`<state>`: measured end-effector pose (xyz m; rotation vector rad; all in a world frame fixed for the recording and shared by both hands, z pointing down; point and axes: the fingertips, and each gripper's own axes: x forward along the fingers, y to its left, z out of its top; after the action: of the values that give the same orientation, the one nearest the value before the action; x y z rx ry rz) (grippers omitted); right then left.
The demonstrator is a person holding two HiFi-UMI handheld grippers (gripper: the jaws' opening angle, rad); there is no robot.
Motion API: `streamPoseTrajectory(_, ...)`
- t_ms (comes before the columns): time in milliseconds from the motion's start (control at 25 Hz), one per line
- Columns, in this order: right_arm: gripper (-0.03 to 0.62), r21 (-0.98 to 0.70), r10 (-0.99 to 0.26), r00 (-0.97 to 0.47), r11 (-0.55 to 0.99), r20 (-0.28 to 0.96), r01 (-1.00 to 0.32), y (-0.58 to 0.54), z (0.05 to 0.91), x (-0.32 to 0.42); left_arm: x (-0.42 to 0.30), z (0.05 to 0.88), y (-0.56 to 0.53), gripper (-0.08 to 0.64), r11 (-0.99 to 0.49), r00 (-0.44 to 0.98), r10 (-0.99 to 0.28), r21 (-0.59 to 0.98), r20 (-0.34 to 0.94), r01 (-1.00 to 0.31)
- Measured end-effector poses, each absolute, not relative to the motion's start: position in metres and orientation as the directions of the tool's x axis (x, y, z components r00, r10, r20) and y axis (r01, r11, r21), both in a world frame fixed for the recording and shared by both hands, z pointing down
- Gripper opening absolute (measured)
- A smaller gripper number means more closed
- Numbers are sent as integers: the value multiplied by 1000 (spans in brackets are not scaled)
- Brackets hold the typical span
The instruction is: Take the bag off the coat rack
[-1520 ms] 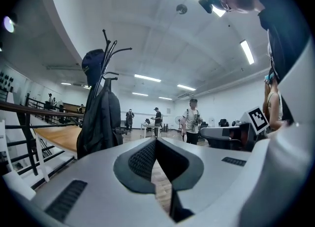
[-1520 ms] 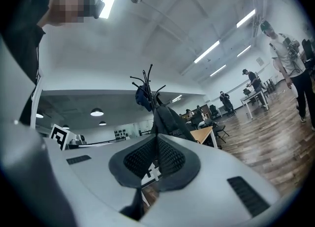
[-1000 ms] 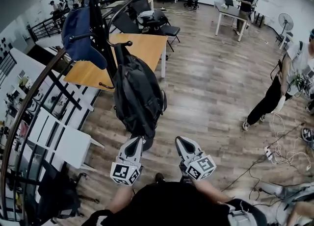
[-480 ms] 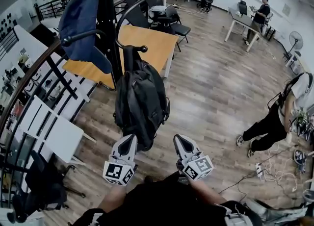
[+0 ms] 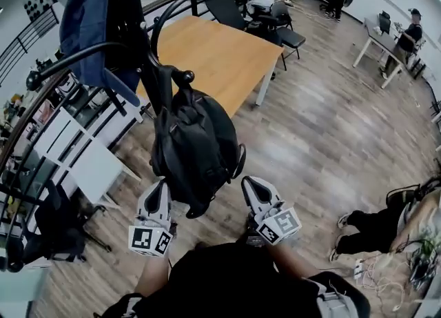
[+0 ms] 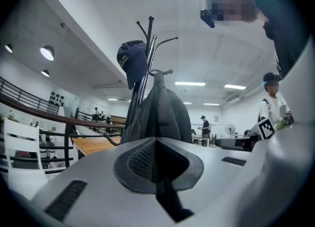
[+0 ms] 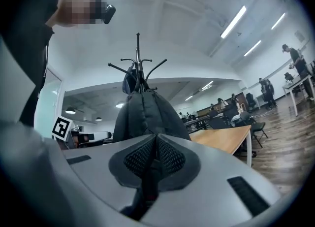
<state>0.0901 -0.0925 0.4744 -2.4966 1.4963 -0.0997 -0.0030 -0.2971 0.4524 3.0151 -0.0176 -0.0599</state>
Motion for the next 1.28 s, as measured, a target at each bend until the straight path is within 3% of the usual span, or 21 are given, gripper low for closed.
streamPoseTrajectory(680, 34, -217, -998, -22, 36, -66, -976, -112, 458, 185, -11, 433, -279, 14, -850, 859, -511, 128, 35, -511)
streamPoseTrajectory(1280, 37, -208, -985, -172, 165, 13, -964, -122, 488, 202, -17, 466, -240, 127, -797, 806, -573, 130, 147, -590)
